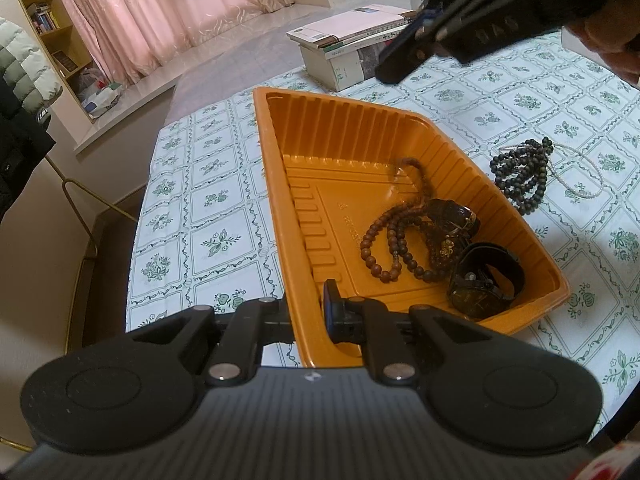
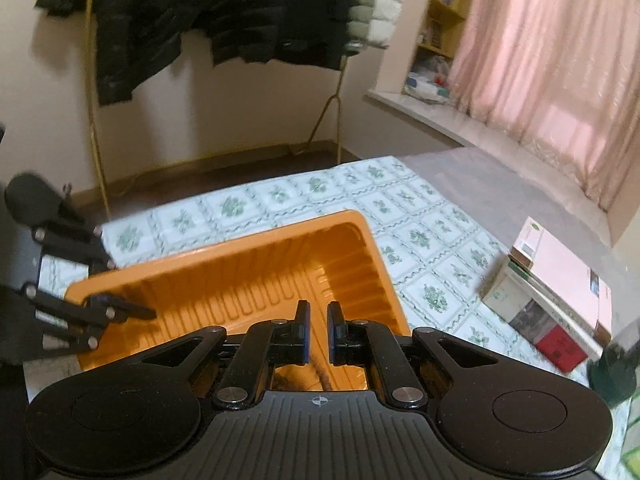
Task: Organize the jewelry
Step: 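Lift the brown bead necklace and lower it into the tray, then grasp the white pearl strand from the pile with the right gripper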
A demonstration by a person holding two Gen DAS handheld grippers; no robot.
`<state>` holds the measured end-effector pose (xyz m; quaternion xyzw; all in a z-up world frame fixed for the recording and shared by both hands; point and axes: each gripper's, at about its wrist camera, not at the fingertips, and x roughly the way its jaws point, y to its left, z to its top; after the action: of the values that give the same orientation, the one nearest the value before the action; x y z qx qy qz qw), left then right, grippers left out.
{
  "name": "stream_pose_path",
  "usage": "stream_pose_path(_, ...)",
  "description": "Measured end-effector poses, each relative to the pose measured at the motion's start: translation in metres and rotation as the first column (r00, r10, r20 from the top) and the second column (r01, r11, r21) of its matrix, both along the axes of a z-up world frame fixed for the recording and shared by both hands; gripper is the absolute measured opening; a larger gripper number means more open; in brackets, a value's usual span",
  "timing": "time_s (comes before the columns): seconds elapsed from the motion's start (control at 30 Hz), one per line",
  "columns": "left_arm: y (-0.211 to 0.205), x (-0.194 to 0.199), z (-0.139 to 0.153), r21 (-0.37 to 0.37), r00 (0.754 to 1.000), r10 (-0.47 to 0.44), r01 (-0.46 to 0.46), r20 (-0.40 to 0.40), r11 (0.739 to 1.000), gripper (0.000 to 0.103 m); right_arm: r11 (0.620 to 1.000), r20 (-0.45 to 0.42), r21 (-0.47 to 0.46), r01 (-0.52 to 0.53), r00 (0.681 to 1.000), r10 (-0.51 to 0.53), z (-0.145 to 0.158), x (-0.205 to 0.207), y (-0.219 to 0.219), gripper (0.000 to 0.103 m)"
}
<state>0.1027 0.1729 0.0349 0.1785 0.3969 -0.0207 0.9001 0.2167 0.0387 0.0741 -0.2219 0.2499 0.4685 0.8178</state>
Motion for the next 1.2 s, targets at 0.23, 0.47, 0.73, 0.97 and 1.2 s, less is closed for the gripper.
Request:
stream_pose_path(0.23,0.001,0.001,0.000,0.000,1.000,0.001,-0.001,0.000,1.000,0.011,0.989,-0.037,0.083,0.121,0.992,-0.118,0.007,0.000,-0.038,0.041)
stream_pose_path(0.47,0.000,0.000,0.000,0.006,1.000,0.000,0.000,0.002,1.000,0.011,0.943,-0.169,0.125,0.308,0.943,-0.285,-0.024,-0.010,-0.112,0.045)
stream_pose_path(0.73,-0.001,0.000,0.001,0.009,1.000,0.004,-0.004,0.002,1.000,0.011,0.830,-0.292,0.097,0.549,0.813,-0.503,-0.070,-0.028,-0.199,0.045)
stream_pose_path(0.97,-0.001,-0.001,0.000,0.012,1.000,0.007,-0.007,0.001,1.000,0.011,0.773,-0.320,0.050,0.632,0.743,-0.587,-0.104,-0.052,-0.240,0.045)
stream_pose_path(1.2,-0.001,-0.001,0.000,0.015,1.000,0.006,-0.006,0.000,1.000,0.011,0.745,-0.342,0.036,0.666,0.709,-0.617,-0.119,-0.041,-0.251,0.044)
